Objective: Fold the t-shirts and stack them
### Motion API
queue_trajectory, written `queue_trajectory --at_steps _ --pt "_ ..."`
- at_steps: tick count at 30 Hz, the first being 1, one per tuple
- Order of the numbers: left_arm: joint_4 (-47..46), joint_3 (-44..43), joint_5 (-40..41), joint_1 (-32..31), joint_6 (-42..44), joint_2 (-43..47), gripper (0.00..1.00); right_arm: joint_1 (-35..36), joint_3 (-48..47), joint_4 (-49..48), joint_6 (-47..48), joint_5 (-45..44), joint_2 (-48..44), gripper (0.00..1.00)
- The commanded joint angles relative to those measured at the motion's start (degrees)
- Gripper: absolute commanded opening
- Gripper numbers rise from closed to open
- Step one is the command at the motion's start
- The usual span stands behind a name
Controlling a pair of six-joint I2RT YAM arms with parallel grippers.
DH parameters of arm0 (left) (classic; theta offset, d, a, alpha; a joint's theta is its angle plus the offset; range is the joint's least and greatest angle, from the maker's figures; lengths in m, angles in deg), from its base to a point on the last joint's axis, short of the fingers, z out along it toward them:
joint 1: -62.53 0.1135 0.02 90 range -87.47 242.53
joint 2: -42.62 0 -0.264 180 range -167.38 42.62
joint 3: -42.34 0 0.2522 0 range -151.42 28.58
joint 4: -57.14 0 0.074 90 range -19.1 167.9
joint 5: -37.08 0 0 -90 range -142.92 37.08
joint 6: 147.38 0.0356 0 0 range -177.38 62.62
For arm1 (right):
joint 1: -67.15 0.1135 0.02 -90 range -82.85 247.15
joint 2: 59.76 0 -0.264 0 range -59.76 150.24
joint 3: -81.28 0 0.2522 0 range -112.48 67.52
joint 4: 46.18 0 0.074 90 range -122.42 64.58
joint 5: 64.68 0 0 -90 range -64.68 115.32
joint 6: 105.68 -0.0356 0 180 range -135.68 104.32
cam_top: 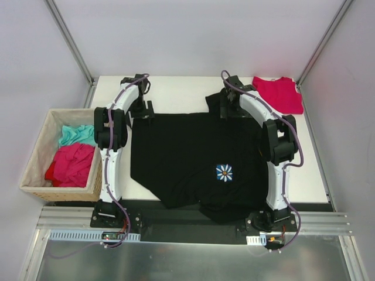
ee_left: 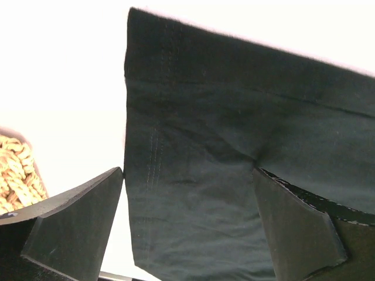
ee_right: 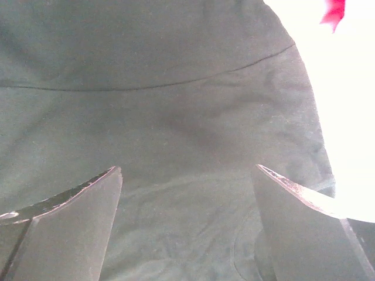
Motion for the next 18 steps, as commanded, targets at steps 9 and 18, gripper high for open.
queue_trajectory --at_steps 9,18 --pt "0.0 6.1 -2.0 -1.2 0.9 18.3 0.93 1.7 11.0 -8.8 5.4 0.3 -13.6 0.97" --pt "-7.7 20.7 -9.4 -1.9 0.1 26.1 0.95 0.5 22.4 -22.2 4.6 18.0 -20.3 0.97"
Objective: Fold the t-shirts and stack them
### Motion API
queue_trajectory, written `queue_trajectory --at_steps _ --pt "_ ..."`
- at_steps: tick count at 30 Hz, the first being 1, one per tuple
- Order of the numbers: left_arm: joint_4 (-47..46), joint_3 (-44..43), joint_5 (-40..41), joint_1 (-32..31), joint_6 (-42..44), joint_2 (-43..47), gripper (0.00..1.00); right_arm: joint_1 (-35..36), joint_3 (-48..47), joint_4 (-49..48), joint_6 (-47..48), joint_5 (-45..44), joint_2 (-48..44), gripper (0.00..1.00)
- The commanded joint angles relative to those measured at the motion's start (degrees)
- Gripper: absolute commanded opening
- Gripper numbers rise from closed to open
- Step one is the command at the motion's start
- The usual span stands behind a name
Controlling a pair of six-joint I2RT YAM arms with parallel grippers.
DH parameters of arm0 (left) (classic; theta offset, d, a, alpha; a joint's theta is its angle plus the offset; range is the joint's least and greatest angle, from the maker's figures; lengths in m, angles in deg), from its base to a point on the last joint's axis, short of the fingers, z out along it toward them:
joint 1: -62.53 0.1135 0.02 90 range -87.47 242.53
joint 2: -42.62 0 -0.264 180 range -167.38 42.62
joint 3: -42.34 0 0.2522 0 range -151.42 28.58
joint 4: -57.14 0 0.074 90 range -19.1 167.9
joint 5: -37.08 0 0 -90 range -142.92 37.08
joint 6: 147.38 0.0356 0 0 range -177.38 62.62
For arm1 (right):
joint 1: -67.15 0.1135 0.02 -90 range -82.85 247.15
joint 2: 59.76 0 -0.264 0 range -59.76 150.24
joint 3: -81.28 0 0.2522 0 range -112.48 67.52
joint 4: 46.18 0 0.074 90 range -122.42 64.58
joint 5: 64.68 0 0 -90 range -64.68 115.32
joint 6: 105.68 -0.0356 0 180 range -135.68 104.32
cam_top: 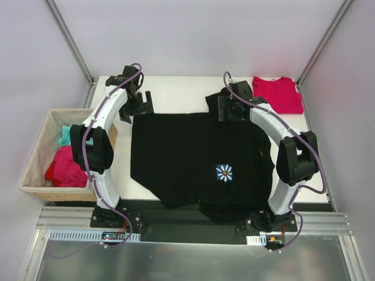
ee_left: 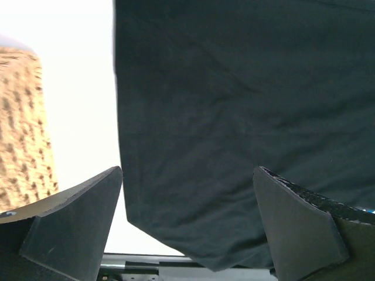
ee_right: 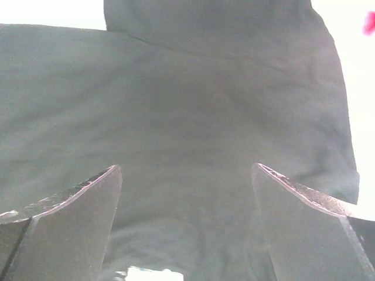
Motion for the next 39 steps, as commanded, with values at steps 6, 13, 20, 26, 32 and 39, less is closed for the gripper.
queue_trajectory --at_steps 6,13,20,26,32,39 --pt "-5.7 4.8 -5.6 1.4 -0.4 -6.4 0.94 -3.8 1.5 -6.9 -1.1 7.4 1.3 0.97" --pt "-5.6 -1.6 -7.1 2.2 0.2 -14.4 0.94 -7.3 -0.7 -3.0 0.2 5.1 5.8 0.97" --pt "-3.4 -5.3 -6.1 2.8 0.2 -18.0 0.94 -8.6 -2.5 0.3 0.8 3.8 7.7 0.97" --pt "-2.9 -5.1 -6.7 4.4 0.0 -19.6 0.94 -8.6 -4.2 2.4 0.3 3.2 9.1 0.97" --pt "-1.5 -6.9 -7.6 5.4 0.1 -21.9 0.94 -9.4 -9.5 7.6 -1.3 2.0 14.3 0.97" --pt "-0.6 -8.6 -7.3 5.5 0.0 -23.3 0.93 -9.5 -14.7 13.6 -1.2 2.0 19.5 0.97"
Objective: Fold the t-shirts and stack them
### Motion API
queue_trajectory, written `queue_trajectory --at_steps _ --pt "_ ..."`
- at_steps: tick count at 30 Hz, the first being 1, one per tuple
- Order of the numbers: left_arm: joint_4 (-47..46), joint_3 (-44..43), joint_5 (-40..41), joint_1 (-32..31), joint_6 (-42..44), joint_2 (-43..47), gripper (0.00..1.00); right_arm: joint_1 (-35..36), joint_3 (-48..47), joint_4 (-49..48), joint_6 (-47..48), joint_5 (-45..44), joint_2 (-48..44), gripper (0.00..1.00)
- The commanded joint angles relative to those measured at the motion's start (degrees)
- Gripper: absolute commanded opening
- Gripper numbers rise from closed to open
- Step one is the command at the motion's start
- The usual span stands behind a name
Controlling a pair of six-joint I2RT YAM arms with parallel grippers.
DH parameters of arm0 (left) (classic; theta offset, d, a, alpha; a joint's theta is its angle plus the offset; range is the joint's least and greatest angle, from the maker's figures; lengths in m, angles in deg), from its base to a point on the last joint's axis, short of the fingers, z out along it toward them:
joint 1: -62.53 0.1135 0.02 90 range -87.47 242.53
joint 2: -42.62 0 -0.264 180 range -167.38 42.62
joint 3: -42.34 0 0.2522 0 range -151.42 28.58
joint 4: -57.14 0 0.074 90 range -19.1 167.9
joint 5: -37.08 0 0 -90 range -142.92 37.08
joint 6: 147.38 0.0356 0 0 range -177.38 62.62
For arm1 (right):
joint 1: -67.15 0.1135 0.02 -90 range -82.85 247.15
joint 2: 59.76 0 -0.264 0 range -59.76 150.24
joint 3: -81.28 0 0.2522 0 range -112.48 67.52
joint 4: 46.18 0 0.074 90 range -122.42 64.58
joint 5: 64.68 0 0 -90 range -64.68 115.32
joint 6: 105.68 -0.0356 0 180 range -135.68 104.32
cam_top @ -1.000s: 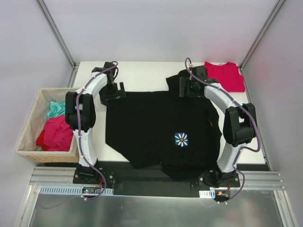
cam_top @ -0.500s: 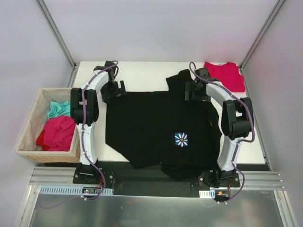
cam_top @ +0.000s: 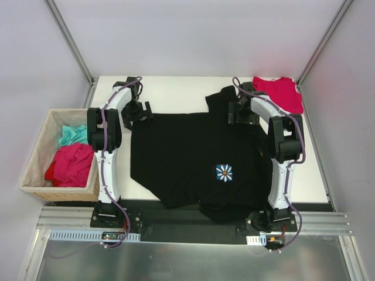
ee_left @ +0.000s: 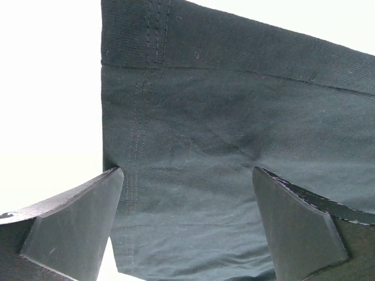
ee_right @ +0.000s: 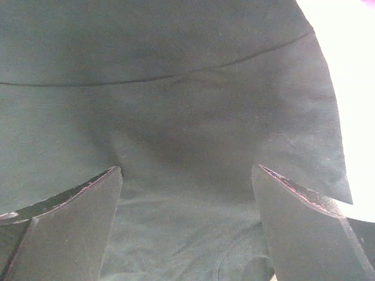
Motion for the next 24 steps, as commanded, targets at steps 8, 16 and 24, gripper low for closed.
queue_trajectory --at_steps 8,16,24 --pt "3.0 -3.8 -0.6 0.4 0.5 0.9 0.94 -0.3 -7.2 9.5 -0.5 -2.2 3.9 0.97" --pt "6.6 -6.9 -1.1 0.4 0.8 -4.8 0.94 -0.3 -9.7 12.3 -0.5 -3.0 5.5 0.97" --pt "8.7 -10.3 0.0 0.4 1.1 -7.2 0.94 -0.3 -10.2 14.5 -0.2 -3.6 6.2 0.97"
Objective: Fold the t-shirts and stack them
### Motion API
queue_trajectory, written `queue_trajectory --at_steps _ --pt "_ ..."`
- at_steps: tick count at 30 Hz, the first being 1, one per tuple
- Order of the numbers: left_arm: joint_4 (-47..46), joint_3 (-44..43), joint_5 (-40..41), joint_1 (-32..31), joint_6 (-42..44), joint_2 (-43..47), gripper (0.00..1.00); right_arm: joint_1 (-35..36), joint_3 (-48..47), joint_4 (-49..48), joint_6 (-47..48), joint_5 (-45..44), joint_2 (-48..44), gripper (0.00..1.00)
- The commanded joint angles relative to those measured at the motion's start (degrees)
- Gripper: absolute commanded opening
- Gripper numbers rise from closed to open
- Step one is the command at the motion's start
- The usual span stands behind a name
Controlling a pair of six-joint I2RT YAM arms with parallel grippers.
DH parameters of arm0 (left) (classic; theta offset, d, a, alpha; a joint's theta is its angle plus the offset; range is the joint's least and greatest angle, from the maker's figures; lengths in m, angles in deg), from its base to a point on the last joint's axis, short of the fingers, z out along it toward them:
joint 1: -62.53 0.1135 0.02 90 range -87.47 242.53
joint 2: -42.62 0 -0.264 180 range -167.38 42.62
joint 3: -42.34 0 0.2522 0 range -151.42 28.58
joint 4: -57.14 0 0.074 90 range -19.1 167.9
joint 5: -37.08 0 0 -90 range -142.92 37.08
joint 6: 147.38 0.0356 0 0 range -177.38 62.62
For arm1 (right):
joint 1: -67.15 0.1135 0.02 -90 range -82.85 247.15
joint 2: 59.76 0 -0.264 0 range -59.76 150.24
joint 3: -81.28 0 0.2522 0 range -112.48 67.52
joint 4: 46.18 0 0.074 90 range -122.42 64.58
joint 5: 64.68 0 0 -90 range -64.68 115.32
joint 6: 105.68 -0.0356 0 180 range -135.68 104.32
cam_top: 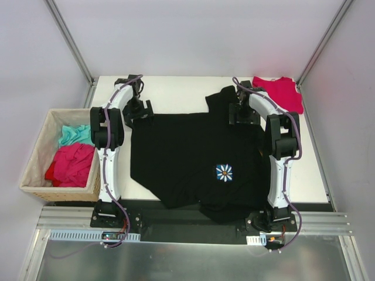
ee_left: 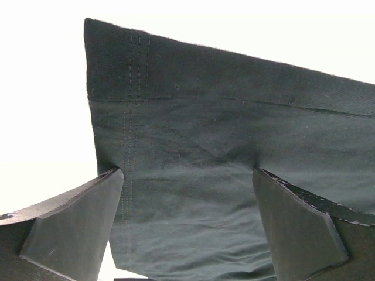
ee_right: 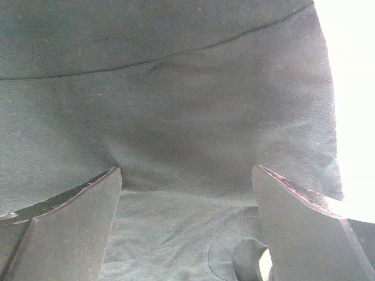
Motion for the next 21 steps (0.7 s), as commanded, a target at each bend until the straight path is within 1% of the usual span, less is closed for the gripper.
queue_trajectory --at_steps 1,4,7,9,11,13,14,16,17,19,21 --pt "3.7 -2.6 0.7 0.4 1.0 -2.7 0.94 -0.1 -2.2 3.8 -0.1 -1.6 0.8 0.97" --pt "4.6 -4.1 1.9 0.5 1.2 -4.1 0.94 -0.2 -3.8 4.4 0.2 -1.3 1.6 0.97" --pt "7.0 -8.4 2.5 0.8 1.5 -6.6 0.94 -0.1 -8.2 6.6 0.3 -1.9 4.0 0.97" --pt "9.1 -12.9 2.5 1.1 1.7 -9.0 0.95 -0.1 -11.2 8.1 0.4 -1.9 5.9 0.97" --pt "10.3 -17.6 2.4 1.4 1.8 -11.5 0.94 -0.2 -16.3 10.9 0.9 -2.3 8.8 0.98" --pt "12.1 -20.7 1.7 1.6 1.8 -13.1 0.95 -0.3 -20.2 13.3 1.2 -2.3 10.8 0.99" --pt "12.7 -22.9 1.6 1.7 1.8 -14.1 0.95 -0.3 -20.3 13.2 1.3 -3.5 10.8 0.99" --pt "12.6 -23.8 1.3 2.0 1.6 -14.4 0.95 -0.6 -20.9 12.9 1.4 -4.1 11.1 0.99" --pt "12.5 -24.4 1.3 2.2 1.4 -14.5 0.99 -0.9 -22.5 13.0 1.4 -3.5 12.1 0.99" --pt "11.7 -24.4 1.2 2.9 1.0 -14.3 0.99 -1.3 -24.8 13.9 1.1 -3.3 13.2 0.95" --pt "11.2 -24.4 0.7 3.2 0.9 -14.2 0.99 -1.6 -27.4 13.8 0.9 -3.0 14.5 0.97"
